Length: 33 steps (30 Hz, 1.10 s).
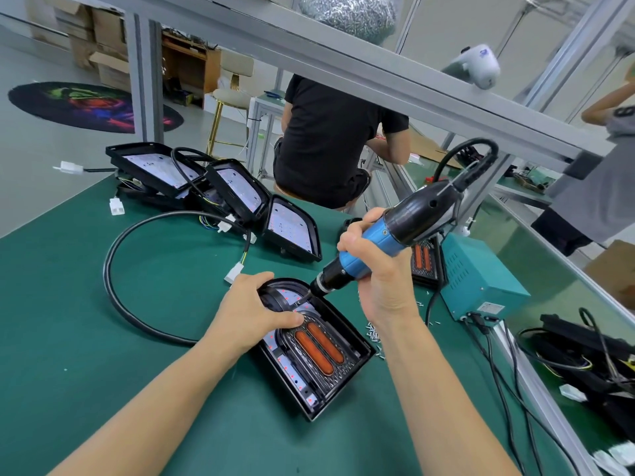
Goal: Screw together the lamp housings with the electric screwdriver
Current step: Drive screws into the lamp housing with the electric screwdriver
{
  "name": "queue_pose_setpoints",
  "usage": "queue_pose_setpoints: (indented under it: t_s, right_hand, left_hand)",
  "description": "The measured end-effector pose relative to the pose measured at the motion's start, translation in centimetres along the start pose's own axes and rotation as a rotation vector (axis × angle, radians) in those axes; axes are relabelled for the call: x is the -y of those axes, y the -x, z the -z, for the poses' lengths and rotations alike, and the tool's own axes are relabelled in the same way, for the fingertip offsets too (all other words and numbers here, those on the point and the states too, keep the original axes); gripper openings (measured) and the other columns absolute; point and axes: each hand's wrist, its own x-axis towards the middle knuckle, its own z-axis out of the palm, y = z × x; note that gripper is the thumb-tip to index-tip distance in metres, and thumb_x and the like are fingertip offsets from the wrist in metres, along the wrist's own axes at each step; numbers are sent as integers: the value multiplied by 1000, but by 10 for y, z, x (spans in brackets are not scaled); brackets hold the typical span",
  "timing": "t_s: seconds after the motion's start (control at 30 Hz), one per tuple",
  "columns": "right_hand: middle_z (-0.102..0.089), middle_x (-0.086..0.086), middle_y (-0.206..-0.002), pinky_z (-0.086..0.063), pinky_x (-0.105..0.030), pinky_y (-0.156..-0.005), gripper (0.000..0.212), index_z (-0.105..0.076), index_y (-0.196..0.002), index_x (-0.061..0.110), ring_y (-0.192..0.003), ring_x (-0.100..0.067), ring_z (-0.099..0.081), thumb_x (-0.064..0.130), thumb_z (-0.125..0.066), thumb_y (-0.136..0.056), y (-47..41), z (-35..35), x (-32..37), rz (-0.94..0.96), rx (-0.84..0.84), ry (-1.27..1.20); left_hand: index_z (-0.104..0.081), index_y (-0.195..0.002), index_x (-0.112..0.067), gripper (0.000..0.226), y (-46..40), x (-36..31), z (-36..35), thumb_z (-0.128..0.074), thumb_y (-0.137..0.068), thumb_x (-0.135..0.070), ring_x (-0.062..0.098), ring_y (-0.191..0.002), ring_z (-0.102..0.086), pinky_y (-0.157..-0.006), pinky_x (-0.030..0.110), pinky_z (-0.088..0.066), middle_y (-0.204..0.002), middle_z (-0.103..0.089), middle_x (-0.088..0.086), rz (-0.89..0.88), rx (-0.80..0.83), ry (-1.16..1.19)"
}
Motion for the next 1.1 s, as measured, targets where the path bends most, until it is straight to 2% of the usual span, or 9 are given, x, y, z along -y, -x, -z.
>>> queue_pose_setpoints:
  t_s: [0.13, 0.23, 0.33, 0.5, 0.57, 0.67, 0.83, 1.0, 1.1]
  right_hand:
    - [-52, -1, -67, -46, -23, -66, 29, -51, -82, 17, -67, -19, -47, -7, -63, -70, 1, 1, 0, 1, 51, 17]
    - [-52, -2, -68, -45, -23, -65, 29, -48, -84, 15, -67, -19, -47, -7, -63, -70, 1, 2, 0, 7, 52, 22]
    - [-52, -2, -71, -45, -23, -66, 31, -47, -88, 13, -68, -17, -47, -5, -64, -70, 2, 4, -1, 8, 55, 42]
    - [-59, 7, -71, -48, -22, -72, 37, -59, -100, 18, -72, -11, -54, -3, -67, -71, 5, 3, -2, 50, 50, 57]
    - [-57, 3, -71, -46, -26, -78, 39, -68, -96, 30, -78, -17, -53, -1, -68, -73, 6, 5, -2, 69, -25, 33]
    - [-56, 0, -75, -46, -30, -81, 38, -65, -99, 29, -84, -24, -50, 1, -68, -73, 9, 11, 1, 77, -204, -64]
    - [-56, 3, -68, -49, -26, -72, 39, -50, -109, 16, -64, -15, -55, -5, -62, -79, 15, 33, 18, 191, -399, -186]
    - [-57, 4, -70, -49, -25, -71, 34, -51, -107, 18, -63, -12, -56, -6, -59, -85, 28, 64, 42, 287, -524, -226]
    - [-57, 6, -72, -48, -25, -72, 33, -53, -104, 21, -63, -12, -56, -2, -62, -83, 37, 78, 52, 318, -600, -207]
  left_hand:
    - [-49, -134, -14, 89, 1, -1, 0, -91, -56, -23, 11, -108, -47, -91, 23, -34, -123, -47, -4, 15, 2, 7]
    - [-56, -116, -21, 68, 3, -2, 0, -91, -57, -19, 13, -105, -49, -80, 18, -36, -117, -47, -2, -2, -6, 11]
    - [-56, -92, -34, 51, 5, -3, 0, -90, -58, -17, 11, -95, -46, -70, 11, -35, -104, -47, -6, -33, -6, 15]
    - [-45, -69, -38, 52, 7, -5, 0, -90, -58, -15, -5, -64, -44, -58, -2, -35, -76, -45, -19, -61, -18, 16]
    - [-58, -91, -35, 47, 8, -4, 1, -89, -60, -19, 0, -85, -50, -72, 0, -35, -94, -50, -15, -24, 5, 7]
    - [-44, -138, -18, 87, 11, -3, 4, -88, -63, -28, 10, -121, -42, -100, 22, -30, -132, -45, -3, 60, 42, -42]
    - [-41, -140, -26, 96, 21, -10, 8, -75, -56, -57, 20, -134, -33, -113, 42, -25, -142, -42, -1, 77, 36, -211]
    - [-45, -137, -25, 77, 16, -17, 8, -77, -72, -48, 21, -134, -32, -110, 40, -22, -142, -43, -1, 52, -2, -399]
    - [-57, -126, -24, 54, 8, -31, -2, -74, -77, -40, 19, -129, -38, -105, 34, -23, -134, -51, -3, -95, -85, -456]
